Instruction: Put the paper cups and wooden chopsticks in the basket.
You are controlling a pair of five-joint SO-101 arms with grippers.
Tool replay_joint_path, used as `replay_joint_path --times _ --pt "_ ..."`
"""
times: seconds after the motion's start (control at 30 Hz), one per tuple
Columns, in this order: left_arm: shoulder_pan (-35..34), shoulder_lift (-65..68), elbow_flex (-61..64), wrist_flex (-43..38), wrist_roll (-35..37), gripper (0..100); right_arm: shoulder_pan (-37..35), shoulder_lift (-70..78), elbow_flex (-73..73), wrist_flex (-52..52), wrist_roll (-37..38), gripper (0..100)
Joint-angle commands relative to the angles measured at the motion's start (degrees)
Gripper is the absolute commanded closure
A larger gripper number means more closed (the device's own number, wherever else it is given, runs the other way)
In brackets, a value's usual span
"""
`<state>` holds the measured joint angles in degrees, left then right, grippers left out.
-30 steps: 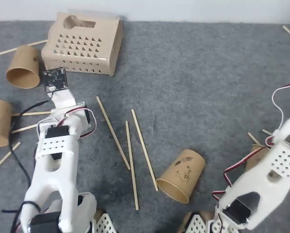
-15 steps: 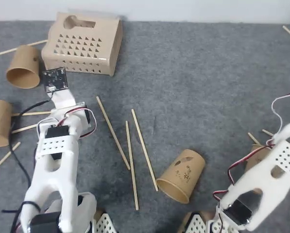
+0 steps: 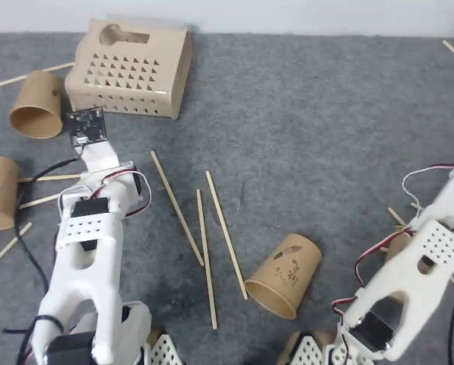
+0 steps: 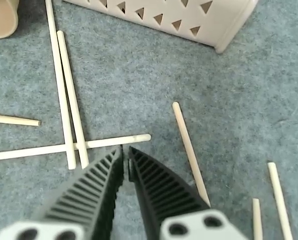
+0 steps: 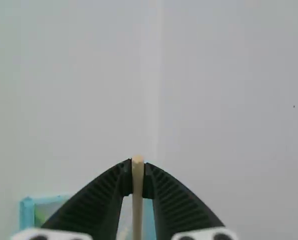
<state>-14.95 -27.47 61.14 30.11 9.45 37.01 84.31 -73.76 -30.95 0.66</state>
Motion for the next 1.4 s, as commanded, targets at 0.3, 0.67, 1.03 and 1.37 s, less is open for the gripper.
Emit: replay_joint_path --times 0.3,0.67,1.03,1.37 --pt "0.35 -0.53 0.31 -1.49 -0.44 99 1.1 7.16 -2.55 -6.73 -3.25 99.1" --pt "2.2 -0.18 0.57 -3.34 -0.44 99 -1.1 8.84 -3.16 -6.29 -10.46 99.1" --pt "2.11 -0.18 0.57 -3.6 -2.99 99 -3.47 8.48 -5.19 12.79 -17.58 99.2" --pt "2.11 -0.18 0.48 -3.6 -3.08 99 -2.86 5.76 -22.68 52.62 -27.6 99.2"
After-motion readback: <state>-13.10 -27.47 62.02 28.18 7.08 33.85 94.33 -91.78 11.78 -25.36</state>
